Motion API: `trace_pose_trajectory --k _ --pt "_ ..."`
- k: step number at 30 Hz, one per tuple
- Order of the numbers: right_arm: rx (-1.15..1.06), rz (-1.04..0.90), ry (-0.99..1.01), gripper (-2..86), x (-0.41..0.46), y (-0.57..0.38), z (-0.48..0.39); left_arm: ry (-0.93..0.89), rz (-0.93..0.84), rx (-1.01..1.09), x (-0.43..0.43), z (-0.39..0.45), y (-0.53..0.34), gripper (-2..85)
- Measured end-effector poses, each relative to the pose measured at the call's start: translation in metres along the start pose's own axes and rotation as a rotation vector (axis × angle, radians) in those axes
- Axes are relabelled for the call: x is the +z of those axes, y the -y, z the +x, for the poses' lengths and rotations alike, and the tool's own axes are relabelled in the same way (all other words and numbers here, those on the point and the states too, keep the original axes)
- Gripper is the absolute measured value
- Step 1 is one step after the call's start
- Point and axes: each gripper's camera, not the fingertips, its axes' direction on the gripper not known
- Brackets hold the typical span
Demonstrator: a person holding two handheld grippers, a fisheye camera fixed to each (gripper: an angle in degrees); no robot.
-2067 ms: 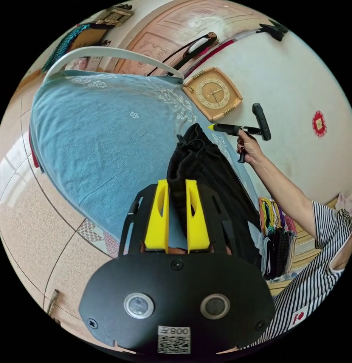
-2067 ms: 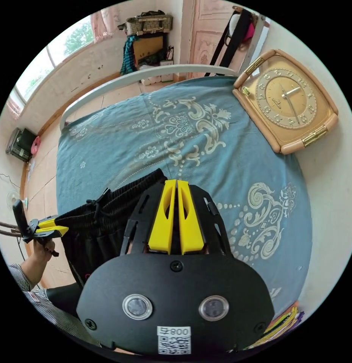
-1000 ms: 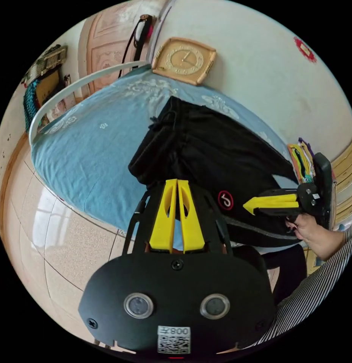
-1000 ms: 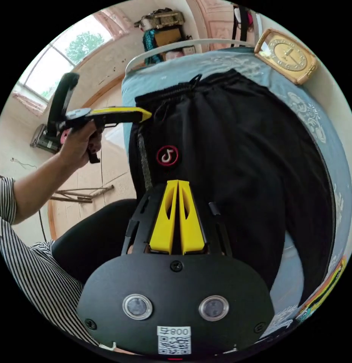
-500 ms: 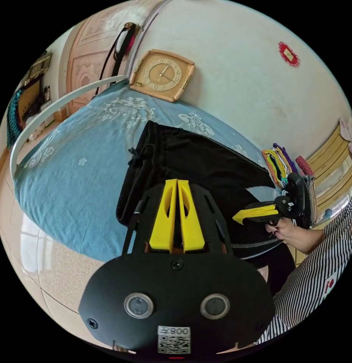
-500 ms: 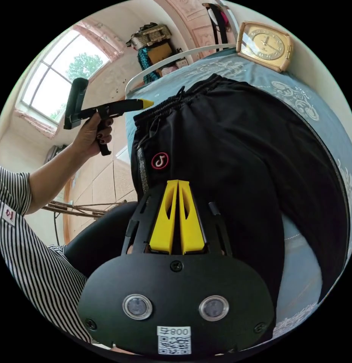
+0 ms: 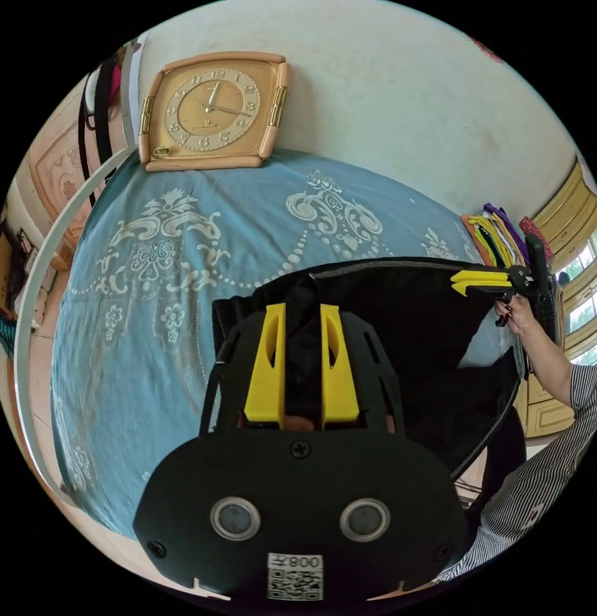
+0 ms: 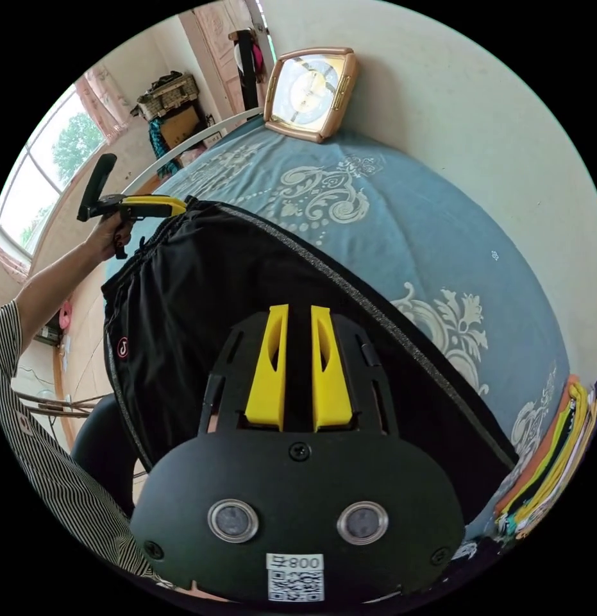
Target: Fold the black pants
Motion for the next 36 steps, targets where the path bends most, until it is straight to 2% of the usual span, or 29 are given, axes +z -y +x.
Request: trace_pose_trajectory --k 12,15,20,26,36 --pt "-0.117 -0.16 -0.171 8.8 0.032 0.031 0.033 0.193 -0.302 0.227 0.089 0.004 0.142 9.8" --pt "-0.123 -0.227 -0.155 8.9 0.049 0.031 0.037 0.174 -0.301 0.233 0.095 0.002 0.159 9.2" --pt "-0.127 -0.213 -0.121 8.2 0.05 0.027 0.039 0.163 -0.307 0.223 0.096 -0.004 0.18 4.8" --pt "-0.122 -0.261 -0.115 3.7 0.053 0.025 0.035 0.184 -0.307 0.224 0.084 0.0 0.199 2.3" --pt "-0.069 -0.146 -0.091 2.0 -0.002 -0.014 0.005 0.147 -0.154 0.228 -0.016 0.007 0.185 1.7"
